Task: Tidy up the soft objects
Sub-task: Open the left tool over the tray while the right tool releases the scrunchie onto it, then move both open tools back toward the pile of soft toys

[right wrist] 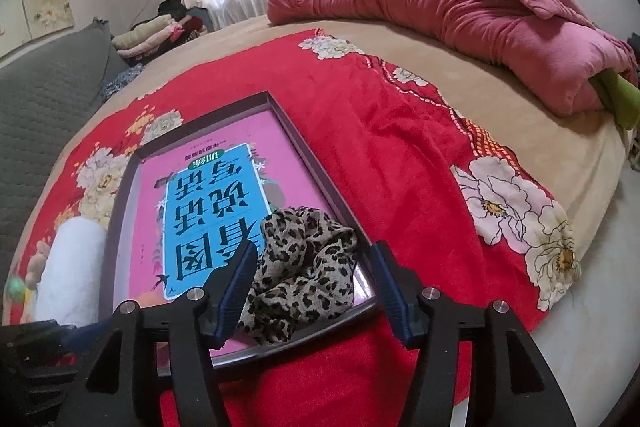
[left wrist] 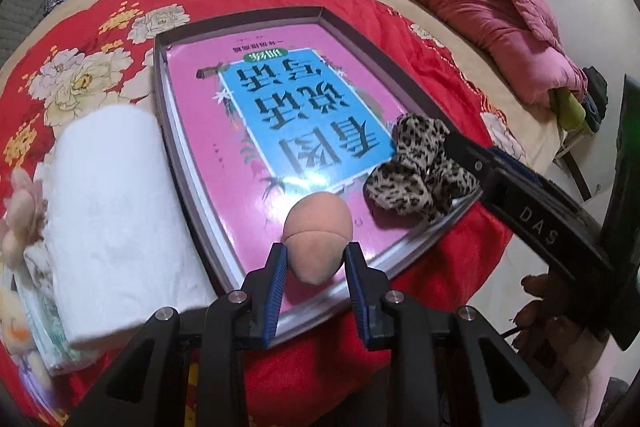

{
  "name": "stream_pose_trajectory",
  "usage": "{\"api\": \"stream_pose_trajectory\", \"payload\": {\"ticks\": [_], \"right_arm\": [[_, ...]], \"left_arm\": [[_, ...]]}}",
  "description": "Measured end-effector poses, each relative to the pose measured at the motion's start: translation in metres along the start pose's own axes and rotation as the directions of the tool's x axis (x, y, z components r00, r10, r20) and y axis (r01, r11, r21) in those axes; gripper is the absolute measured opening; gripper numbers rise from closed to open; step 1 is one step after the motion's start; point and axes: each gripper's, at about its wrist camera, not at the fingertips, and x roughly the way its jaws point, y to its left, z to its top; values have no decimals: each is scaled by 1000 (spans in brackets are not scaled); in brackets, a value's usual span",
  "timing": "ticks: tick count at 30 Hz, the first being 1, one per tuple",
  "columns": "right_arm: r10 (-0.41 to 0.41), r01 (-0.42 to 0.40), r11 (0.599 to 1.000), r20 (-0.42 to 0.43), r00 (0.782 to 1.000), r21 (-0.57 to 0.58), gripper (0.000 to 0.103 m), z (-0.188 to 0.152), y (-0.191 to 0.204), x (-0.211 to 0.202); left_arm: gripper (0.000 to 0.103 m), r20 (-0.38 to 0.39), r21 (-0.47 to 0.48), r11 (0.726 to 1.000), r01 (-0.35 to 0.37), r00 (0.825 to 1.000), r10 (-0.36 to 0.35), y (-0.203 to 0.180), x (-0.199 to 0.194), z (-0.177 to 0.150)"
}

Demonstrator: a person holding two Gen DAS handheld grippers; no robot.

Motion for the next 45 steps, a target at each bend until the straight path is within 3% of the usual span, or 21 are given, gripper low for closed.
{"api": "stream_pose_trajectory", "payload": {"ticks": [9,13,20,28,45], "right_arm": [[-10,11,1000,8,1000,-22,65,-3,5,-9],[-19,19,1000,7,1000,-22,66,-4,6,-12],[-30,31,999,8,1000,-33,69,-5,9,-17],[-43,44,997,21,999,-63,73,-5,16,-27],[-64,80,989,130,990,-126,75,-3,40,-71]], "left_arm": [[30,-15,4,1000,-7,1000,7,2,-5,-12],[40,-14,-7,1000,1,1000,-1,6,-9,-13],[42,-1,-9,1000,20,1000,-20,8,-18,-17],[51,12,-1,1000,26,1000,-26,7,-28,-21],[58,92,18,999,28,995,-30,11,-68,-33]]}}
